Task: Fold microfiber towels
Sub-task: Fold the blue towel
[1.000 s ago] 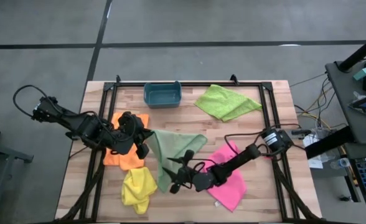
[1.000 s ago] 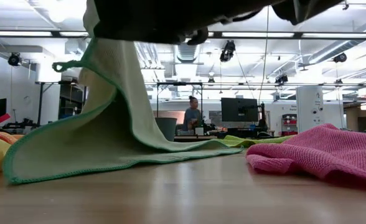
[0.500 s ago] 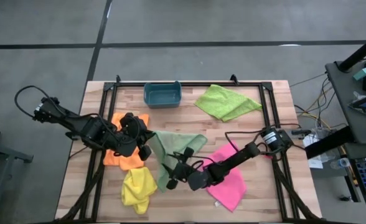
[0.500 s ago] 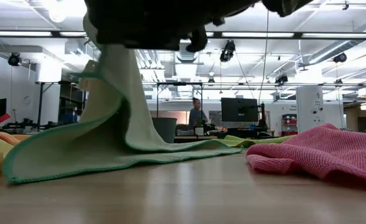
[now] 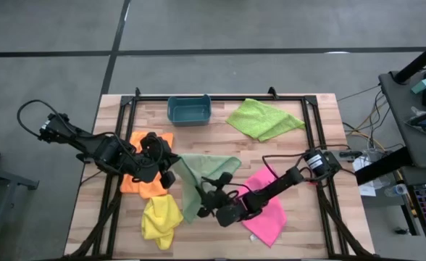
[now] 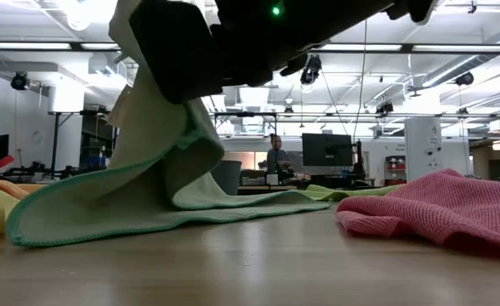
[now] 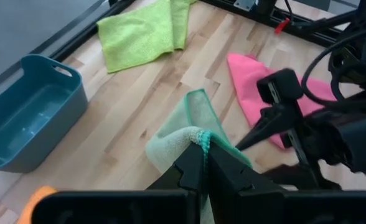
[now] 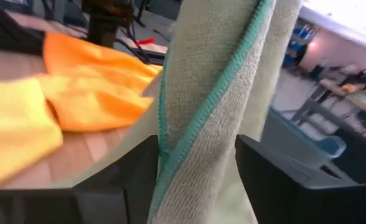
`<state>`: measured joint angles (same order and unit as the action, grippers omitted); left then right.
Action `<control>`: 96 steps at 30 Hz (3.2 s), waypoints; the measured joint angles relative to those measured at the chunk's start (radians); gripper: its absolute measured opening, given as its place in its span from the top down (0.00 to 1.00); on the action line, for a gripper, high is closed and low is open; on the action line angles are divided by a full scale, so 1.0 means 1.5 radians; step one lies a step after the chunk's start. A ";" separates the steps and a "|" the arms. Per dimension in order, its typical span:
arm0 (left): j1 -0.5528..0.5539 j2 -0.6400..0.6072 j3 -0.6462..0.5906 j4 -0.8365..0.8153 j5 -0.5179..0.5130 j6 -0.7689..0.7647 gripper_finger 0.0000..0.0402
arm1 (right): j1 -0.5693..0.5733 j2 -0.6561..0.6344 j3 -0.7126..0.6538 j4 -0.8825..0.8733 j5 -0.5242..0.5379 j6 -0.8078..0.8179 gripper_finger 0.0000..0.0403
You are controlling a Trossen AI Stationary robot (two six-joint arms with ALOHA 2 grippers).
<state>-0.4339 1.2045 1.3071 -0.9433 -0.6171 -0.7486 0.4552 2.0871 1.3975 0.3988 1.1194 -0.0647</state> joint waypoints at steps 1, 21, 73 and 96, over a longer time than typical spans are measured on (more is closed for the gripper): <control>0.000 0.000 0.000 0.000 0.007 0.000 1.00 | 0.002 0.000 0.000 -0.005 0.010 -0.011 0.52; -0.001 0.001 0.001 0.018 0.045 0.004 1.00 | -0.043 -0.001 -0.007 -0.054 -0.138 0.013 0.73; 0.376 -0.001 0.130 -0.081 0.267 0.551 1.00 | -0.355 -0.500 0.034 -0.578 -0.595 -0.383 0.98; 0.106 -0.004 -0.029 0.018 0.441 0.374 1.00 | -0.134 -0.495 -0.073 -0.637 -0.837 0.002 0.98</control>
<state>-0.2750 1.1988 1.2635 -0.9156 0.0449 -0.1872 0.2548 1.3441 1.2879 -0.5571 -0.1366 -0.0622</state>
